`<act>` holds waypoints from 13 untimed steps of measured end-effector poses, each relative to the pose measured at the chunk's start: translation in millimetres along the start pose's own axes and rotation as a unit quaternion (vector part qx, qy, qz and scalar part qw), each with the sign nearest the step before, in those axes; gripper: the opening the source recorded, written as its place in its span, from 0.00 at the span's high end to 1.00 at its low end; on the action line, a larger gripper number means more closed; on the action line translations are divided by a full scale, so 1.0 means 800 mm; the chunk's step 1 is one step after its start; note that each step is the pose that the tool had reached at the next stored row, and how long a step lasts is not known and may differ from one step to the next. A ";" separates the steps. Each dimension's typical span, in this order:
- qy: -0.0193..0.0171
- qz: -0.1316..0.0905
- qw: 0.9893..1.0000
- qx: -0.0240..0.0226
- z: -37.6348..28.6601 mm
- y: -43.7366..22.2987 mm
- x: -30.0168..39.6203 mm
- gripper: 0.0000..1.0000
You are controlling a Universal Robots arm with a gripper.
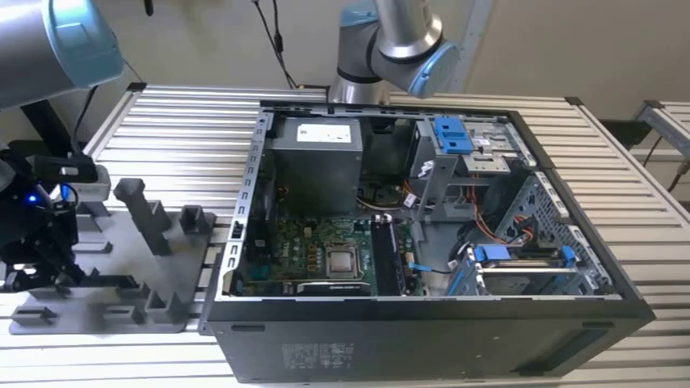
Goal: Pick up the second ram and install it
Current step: 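Pick up the second ram and move it above second insertion slot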
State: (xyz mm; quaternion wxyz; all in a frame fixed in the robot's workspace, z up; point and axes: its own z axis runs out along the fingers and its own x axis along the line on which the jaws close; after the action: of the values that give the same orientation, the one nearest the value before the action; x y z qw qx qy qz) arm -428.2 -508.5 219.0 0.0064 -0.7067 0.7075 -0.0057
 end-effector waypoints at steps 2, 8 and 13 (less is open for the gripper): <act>0.000 0.000 1.000 0.000 -0.0023 0.0000 0.0000 0.86; -0.002 0.002 1.000 0.000 -0.0105 -0.0001 0.0000 0.86; -0.006 0.006 1.000 0.000 -0.0153 -0.0002 0.0000 0.86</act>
State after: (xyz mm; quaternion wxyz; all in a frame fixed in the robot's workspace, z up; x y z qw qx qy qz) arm -428.3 -508.5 231.2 0.0110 -0.7022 0.7119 -0.0010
